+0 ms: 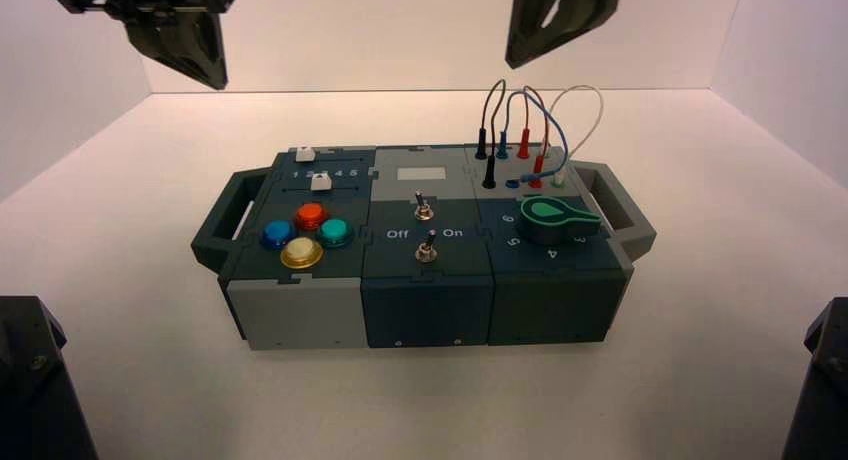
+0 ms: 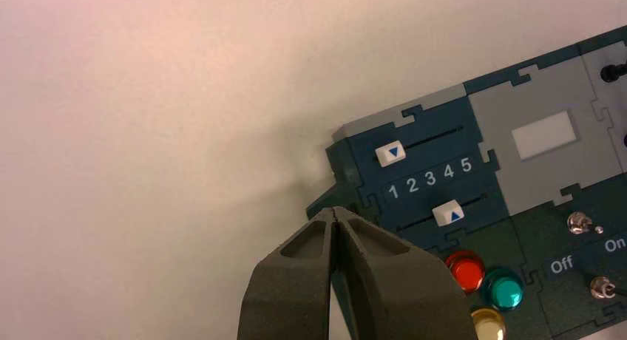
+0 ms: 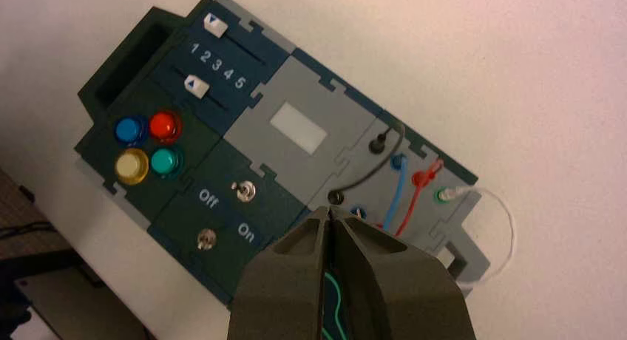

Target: Move the top slider to position 2.

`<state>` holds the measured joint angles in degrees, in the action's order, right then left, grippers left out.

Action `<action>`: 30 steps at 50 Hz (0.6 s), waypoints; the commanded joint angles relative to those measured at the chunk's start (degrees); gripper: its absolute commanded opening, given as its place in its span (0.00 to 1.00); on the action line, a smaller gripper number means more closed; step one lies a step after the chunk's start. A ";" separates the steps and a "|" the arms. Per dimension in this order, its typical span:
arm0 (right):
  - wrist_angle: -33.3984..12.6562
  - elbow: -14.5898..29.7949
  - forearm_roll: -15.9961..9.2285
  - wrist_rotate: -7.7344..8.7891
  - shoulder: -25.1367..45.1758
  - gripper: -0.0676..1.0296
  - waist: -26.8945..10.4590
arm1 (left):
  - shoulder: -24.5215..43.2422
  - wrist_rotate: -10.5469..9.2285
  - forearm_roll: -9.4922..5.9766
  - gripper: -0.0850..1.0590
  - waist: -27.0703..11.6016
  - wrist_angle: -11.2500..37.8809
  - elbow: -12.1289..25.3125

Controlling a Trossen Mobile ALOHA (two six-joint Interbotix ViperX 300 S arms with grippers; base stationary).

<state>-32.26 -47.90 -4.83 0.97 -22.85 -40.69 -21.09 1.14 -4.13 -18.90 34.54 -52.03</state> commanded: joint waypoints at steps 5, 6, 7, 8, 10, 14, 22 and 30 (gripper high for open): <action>1.05 3.25 0.00 0.35 1.58 0.04 -0.44 | 3.96 -0.09 -1.49 0.04 -1.85 -0.18 3.60; 1.14 3.43 0.09 0.35 1.85 0.04 -0.44 | 4.57 -0.09 -1.67 0.04 -2.02 -0.09 3.87; 1.32 3.52 0.00 0.35 2.11 0.04 -0.44 | 5.19 -0.09 -1.76 0.04 -2.20 -0.18 4.04; 1.41 3.52 0.00 0.35 2.37 0.04 -0.44 | 5.80 -0.09 -1.93 0.05 -2.37 -0.26 4.31; 1.67 3.52 0.00 0.35 2.55 0.04 -0.44 | 6.86 -0.09 -2.20 0.05 -2.64 -0.35 4.75; 1.93 3.52 0.00 0.35 2.72 0.04 -0.44 | 9.84 -0.09 -2.90 0.05 -2.99 -0.44 6.24; 2.64 3.25 0.00 0.35 2.46 0.04 -0.44 | 15.03 -0.09 -3.43 0.05 -2.99 -0.53 8.53; 2.72 3.16 0.09 0.35 2.37 0.04 -0.44 | 18.28 -0.09 -3.78 0.05 -2.99 -0.53 9.67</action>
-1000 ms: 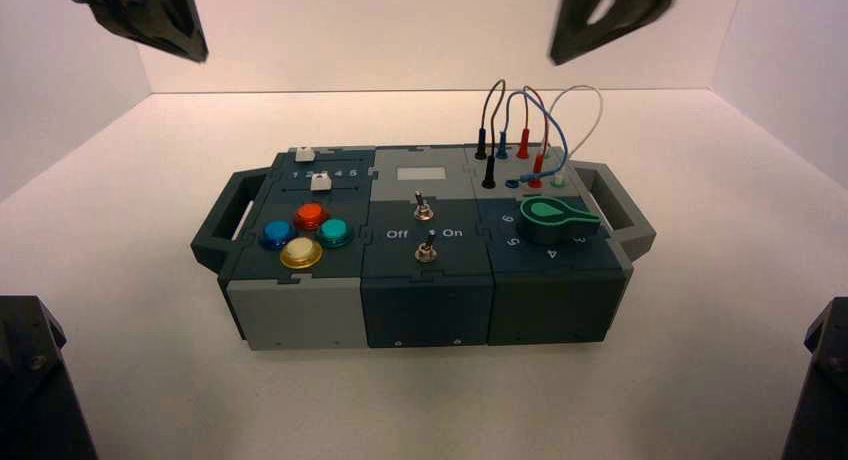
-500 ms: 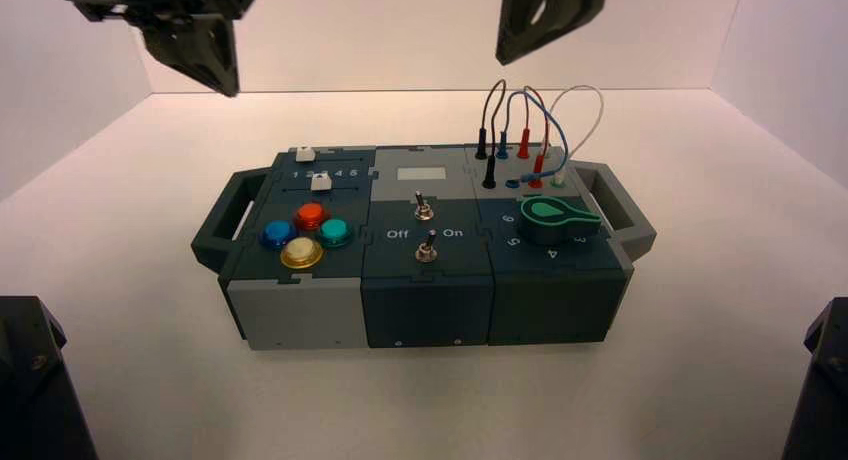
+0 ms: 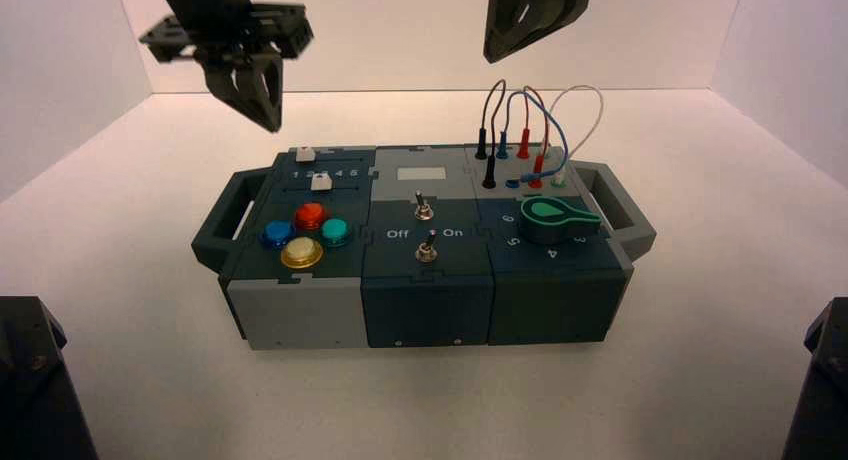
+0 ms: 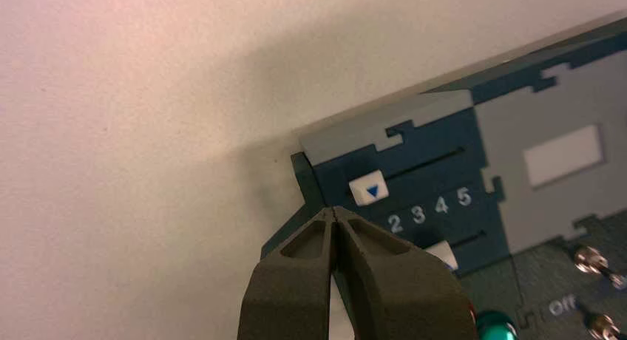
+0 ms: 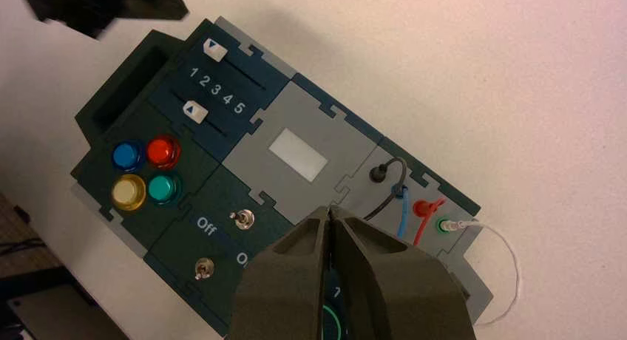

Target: Move the top slider to position 2.

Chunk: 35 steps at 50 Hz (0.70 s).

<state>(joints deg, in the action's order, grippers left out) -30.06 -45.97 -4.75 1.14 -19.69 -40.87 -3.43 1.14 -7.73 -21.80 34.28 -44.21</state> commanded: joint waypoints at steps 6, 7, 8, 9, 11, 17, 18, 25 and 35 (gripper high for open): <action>0.53 1.14 0.00 0.18 -0.79 0.04 -0.26 | 2.02 -0.09 -0.35 0.05 -0.18 -0.44 2.20; 0.53 1.14 0.00 0.18 -0.79 0.04 -0.26 | 2.29 -0.09 -0.35 0.05 -0.18 -0.53 2.20; 0.53 1.14 0.00 0.18 -0.79 0.04 -0.26 | 2.46 -0.09 -0.35 0.04 -0.18 -0.62 2.29; 0.62 1.23 0.00 0.18 -0.70 0.04 -0.18 | 2.64 -0.09 -0.35 0.05 -0.18 -0.70 2.29; 0.62 1.14 0.00 0.18 -0.70 0.04 -0.26 | 2.81 -0.09 -0.44 0.05 -0.18 -0.79 2.29; 0.62 0.97 0.09 0.18 -0.70 0.04 -0.09 | 2.90 -0.09 -0.44 0.05 -0.44 -0.88 2.29; 0.62 0.97 0.09 0.18 -0.70 0.04 -0.09 | 2.90 -0.09 -0.44 0.04 -0.53 -0.97 2.20; 0.62 1.05 0.18 0.18 -0.62 0.04 0.00 | 3.25 0.00 -0.44 0.05 -0.62 -0.97 2.20; 0.62 0.88 0.18 0.18 -0.62 0.04 0.00 | 3.52 0.09 -0.44 0.05 -0.88 -1.05 2.29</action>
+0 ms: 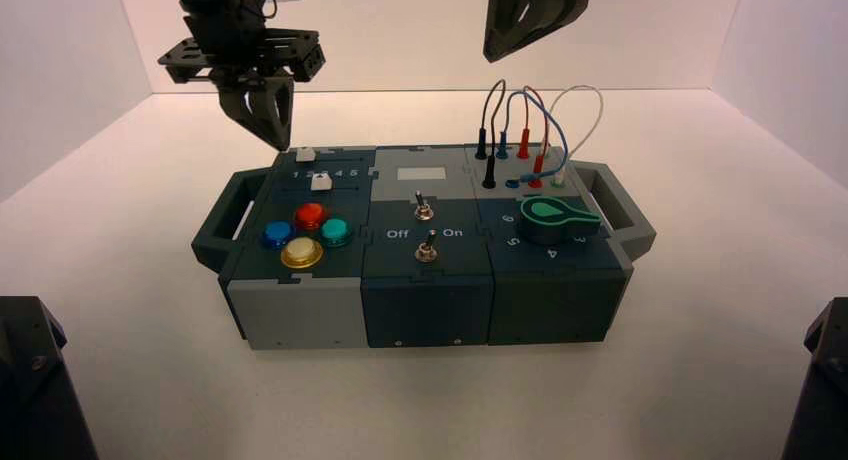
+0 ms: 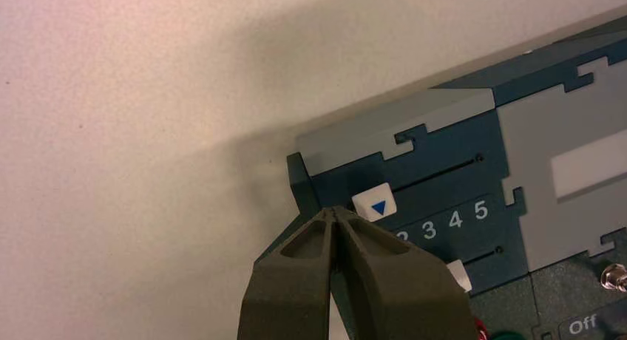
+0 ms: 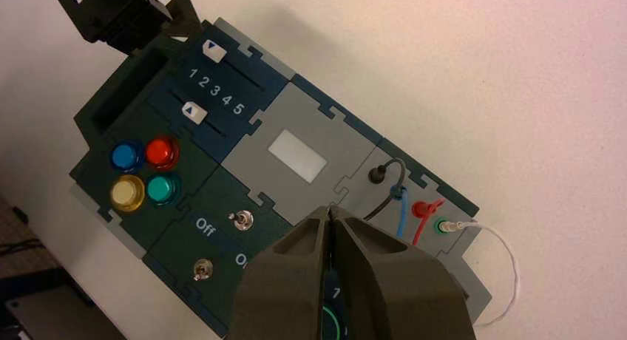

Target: Move the top slider to position 2.

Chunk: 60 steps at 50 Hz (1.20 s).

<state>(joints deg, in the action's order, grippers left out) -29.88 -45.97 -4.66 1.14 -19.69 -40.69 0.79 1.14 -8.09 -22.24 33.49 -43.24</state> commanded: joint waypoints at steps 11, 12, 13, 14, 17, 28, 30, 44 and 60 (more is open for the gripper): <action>0.44 0.79 0.09 0.18 -0.62 0.04 -0.18 | -0.44 0.09 -0.09 0.05 -1.23 -0.35 1.41; 0.44 0.79 0.09 0.18 -0.62 0.04 -0.18 | -0.44 0.09 -0.09 0.05 -1.23 -0.35 1.41; 0.44 0.88 0.18 0.18 -0.70 0.04 -0.18 | -0.35 0.09 -0.09 0.05 -1.41 -0.35 1.41; 0.35 0.79 0.09 0.18 -0.70 0.04 -0.09 | -0.26 0.09 -0.09 0.05 -1.67 -0.35 1.32; 0.35 0.79 0.09 0.18 -0.62 0.04 -0.18 | -0.26 0.09 -0.09 0.05 -1.85 -0.35 1.32; 0.44 0.79 0.18 0.18 -0.70 0.04 0.00 | -0.26 0.18 -0.09 0.05 -2.20 -0.26 1.41; 0.35 0.79 0.26 0.18 -0.70 0.04 0.00 | -0.18 0.18 -0.09 0.05 -2.20 -0.35 1.41; 0.44 0.70 0.26 0.18 -0.70 0.04 0.09 | -0.18 0.26 -0.09 0.04 -2.55 -0.26 1.49; 0.35 0.70 0.26 0.18 -0.70 0.04 0.26 | -0.26 0.35 -0.09 0.05 -2.64 -0.09 1.58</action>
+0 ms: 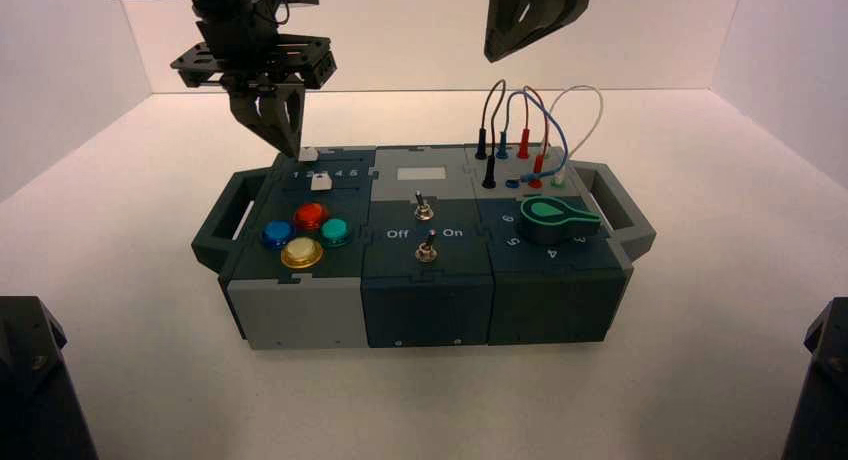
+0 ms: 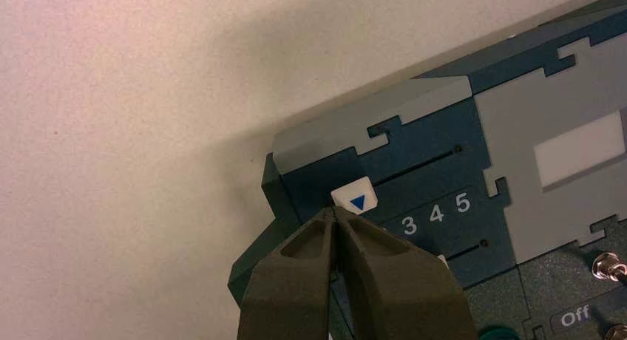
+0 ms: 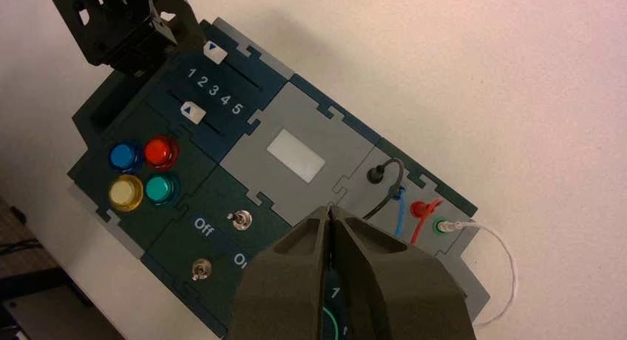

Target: Move the top slider to position 2.

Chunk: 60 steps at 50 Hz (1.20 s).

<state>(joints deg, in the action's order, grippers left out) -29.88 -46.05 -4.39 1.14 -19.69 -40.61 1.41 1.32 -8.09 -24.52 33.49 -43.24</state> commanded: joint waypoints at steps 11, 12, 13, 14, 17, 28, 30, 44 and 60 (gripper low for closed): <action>0.44 0.79 0.00 0.18 -0.70 0.04 0.62 | -0.97 0.18 -0.09 0.05 -0.53 0.00 1.49; 0.44 0.79 0.09 0.18 -0.70 0.04 0.62 | -0.88 0.18 -0.09 0.05 -0.62 0.00 1.49; 0.44 0.79 0.00 0.18 -0.70 0.04 0.62 | -0.88 0.18 -0.09 0.04 -0.70 0.00 1.49; 0.35 0.79 0.09 0.18 -0.70 0.04 0.62 | -0.88 0.18 -0.09 0.05 -0.70 0.00 1.49; 0.44 0.79 0.09 0.18 -0.70 0.04 0.70 | -0.88 0.18 -0.09 0.05 -0.88 0.00 1.49; 0.35 0.70 0.09 0.18 -0.70 0.04 0.62 | -0.97 0.18 -0.09 0.05 -1.14 0.09 1.49; 0.44 0.79 0.09 0.18 -0.70 0.04 0.70 | -0.97 0.18 -0.09 0.05 -1.23 0.18 1.49; 0.35 0.70 0.09 0.18 -0.79 0.04 0.62 | -1.05 0.18 -0.09 0.05 -1.32 0.18 1.49; 0.35 0.70 0.18 0.18 -0.79 0.04 0.70 | -1.05 0.26 0.00 0.05 -1.41 0.35 1.41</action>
<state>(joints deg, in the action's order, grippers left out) -29.88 -46.05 -4.31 1.14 -19.69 -40.08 1.41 1.41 -8.09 -25.58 34.01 -43.24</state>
